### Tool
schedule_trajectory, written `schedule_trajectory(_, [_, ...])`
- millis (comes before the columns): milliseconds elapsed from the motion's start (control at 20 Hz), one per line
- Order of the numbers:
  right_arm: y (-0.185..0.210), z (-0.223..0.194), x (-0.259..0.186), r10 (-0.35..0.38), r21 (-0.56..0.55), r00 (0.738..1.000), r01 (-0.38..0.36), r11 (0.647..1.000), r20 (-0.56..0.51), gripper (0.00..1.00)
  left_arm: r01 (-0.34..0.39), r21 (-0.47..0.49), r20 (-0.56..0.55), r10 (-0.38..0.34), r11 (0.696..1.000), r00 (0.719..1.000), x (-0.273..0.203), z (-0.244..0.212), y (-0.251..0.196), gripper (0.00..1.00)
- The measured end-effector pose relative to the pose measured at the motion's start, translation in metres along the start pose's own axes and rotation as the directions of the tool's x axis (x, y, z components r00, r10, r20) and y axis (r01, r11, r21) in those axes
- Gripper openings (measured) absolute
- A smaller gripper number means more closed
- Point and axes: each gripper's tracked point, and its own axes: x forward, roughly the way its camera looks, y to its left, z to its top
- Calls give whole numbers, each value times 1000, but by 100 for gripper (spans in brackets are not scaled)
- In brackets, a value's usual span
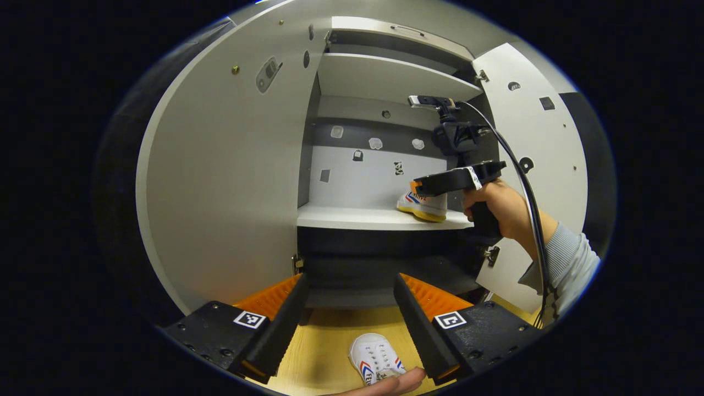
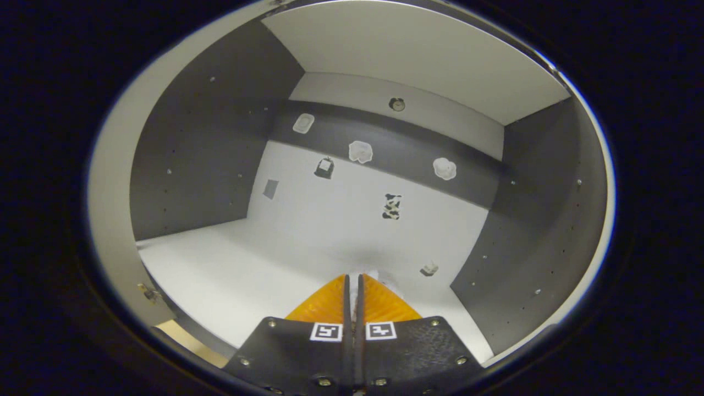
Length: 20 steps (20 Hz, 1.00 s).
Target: Grab one shoe with the right hand and put it into the shoe cabinet, grab the other shoe with the left hand and put it into the shoe cabinet; then close the right door with the right hand and the left door with the left hand.
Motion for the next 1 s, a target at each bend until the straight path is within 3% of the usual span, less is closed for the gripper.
schedule_trajectory(300, [-23, -7, 0, -82, -26, 997, 82, 996, 6, 2, -4, 8, -12, 4, 1000, 1000, -9, -6, -2, 96])
schedule_trajectory(450, [-17, 2, -19, -57, 47, 998, 55, 997, 42, 13, -5, 19, -16, 6, 1000, 1000, -12, -12, -5, 96])
schedule_trajectory(600, [-13, 23, -59, -40, 159, 991, 20, 987, 126, 99, -5, 40, -48, 7, 999, 999, -12, -25, -7, 96])
schedule_trajectory(800, [-14, 33, -131, -40, 245, 977, -13, 970, 211, 98, -3, 41, -100, 7, 999, 995, -5, -50, -7, 97])
schedule_trajectory(1000, [-19, 12, -203, -58, 304, 976, -8, 953, 208, 98, -7, 26, -174, 11, 1000, 985, 0, -87, -5, 97])
